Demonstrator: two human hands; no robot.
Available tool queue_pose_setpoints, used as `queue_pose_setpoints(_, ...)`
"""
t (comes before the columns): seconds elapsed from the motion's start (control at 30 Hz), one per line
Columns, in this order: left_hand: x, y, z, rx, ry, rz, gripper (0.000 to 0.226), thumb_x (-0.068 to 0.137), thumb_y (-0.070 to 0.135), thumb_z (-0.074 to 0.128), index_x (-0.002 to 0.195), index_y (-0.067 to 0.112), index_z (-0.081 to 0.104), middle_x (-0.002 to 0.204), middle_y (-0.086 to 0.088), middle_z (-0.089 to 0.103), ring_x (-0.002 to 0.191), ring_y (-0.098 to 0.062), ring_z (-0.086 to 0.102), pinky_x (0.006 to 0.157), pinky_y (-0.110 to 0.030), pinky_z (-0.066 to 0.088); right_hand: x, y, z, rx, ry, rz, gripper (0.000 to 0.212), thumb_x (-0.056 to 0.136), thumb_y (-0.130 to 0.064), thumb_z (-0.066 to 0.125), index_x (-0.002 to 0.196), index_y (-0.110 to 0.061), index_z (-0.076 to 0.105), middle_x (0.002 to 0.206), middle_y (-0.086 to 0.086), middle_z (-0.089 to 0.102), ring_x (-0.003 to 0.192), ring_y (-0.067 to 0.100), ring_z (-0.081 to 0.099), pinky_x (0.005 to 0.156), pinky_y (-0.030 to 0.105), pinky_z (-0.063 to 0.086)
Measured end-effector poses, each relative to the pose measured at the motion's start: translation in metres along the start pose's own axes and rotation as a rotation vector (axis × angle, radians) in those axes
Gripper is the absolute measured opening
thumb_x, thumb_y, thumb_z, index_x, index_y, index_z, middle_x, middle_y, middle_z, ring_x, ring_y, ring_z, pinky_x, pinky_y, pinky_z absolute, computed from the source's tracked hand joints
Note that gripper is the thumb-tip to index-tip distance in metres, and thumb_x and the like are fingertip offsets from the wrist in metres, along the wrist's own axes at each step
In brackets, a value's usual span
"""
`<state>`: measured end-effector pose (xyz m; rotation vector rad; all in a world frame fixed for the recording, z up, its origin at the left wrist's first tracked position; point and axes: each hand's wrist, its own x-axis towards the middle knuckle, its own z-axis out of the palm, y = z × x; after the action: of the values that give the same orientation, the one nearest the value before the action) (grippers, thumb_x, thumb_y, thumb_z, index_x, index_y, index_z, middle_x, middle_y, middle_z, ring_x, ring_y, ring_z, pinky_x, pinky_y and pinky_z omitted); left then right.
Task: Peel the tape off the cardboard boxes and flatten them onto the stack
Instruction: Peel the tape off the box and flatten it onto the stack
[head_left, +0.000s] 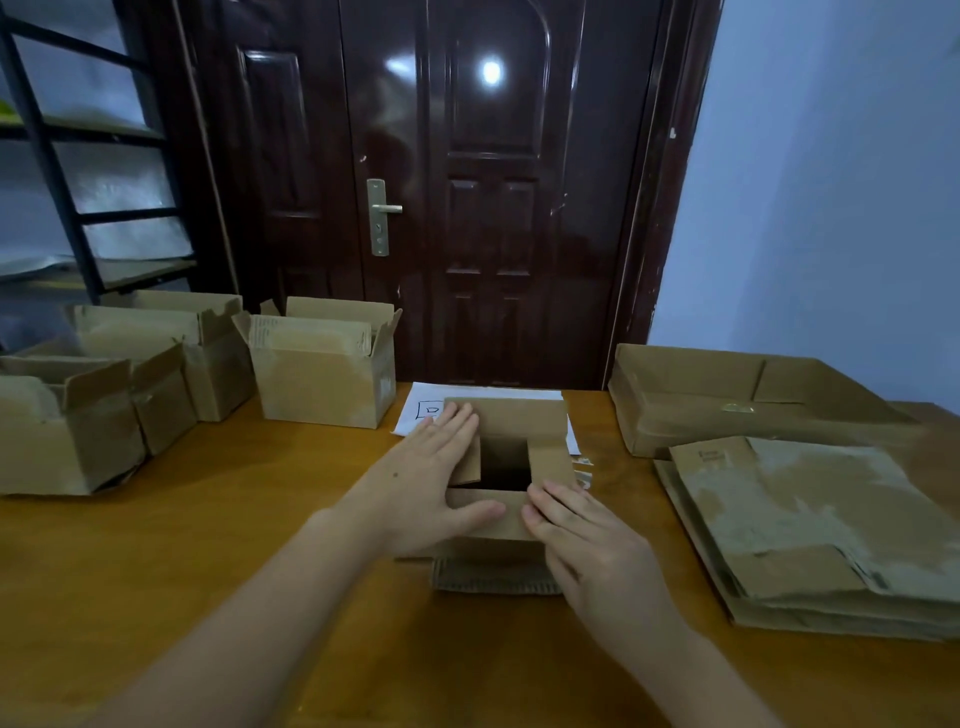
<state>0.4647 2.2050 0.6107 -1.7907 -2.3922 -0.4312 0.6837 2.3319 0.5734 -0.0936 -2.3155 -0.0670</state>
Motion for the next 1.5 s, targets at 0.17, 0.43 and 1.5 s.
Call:
queue_pose_setpoints(0.17,0.005,-0.005,0.009,-0.109,-0.046,-0.078,0.122,0.070,0.103,0.033,0.164,0.029,0.011,0.169,0.012,0.017,0.152,-0.007,0.017,0.121,-0.030,0.018,0.011,0.006,-0.008,0.042,-0.087,0.028,0.043,0.087,-0.040,0.070,0.129,-0.031,0.067,0.136,-0.013,0.063,0.130,-0.003,0.048,0.103,0.036,0.053)
queue_pose_setpoints(0.43,0.006,-0.007,0.013,-0.092,-0.014,-0.073,0.119,0.068,0.104,0.034,0.161,0.031,0.020,0.161,0.012,0.031,0.143,-0.008,0.030,0.115,-0.031,0.031,0.077,0.034,0.004,-0.001,-0.768,0.252,0.138,0.063,-0.084,0.070,0.158,-0.033,-0.017,0.165,-0.014,-0.024,0.151,0.010,-0.025,0.125,0.049,0.008)
queue_pose_setpoints(1.5,0.006,-0.003,-0.003,-0.106,-0.102,-0.122,0.115,0.072,0.104,0.020,0.164,0.038,0.005,0.171,0.018,0.001,0.156,-0.006,0.009,0.120,-0.031,0.014,0.068,0.041,0.011,0.061,-0.760,0.252,0.119,0.072,-0.063,0.066,0.161,-0.029,-0.004,0.167,-0.014,-0.017,0.152,0.009,-0.021,0.123,0.042,0.023)
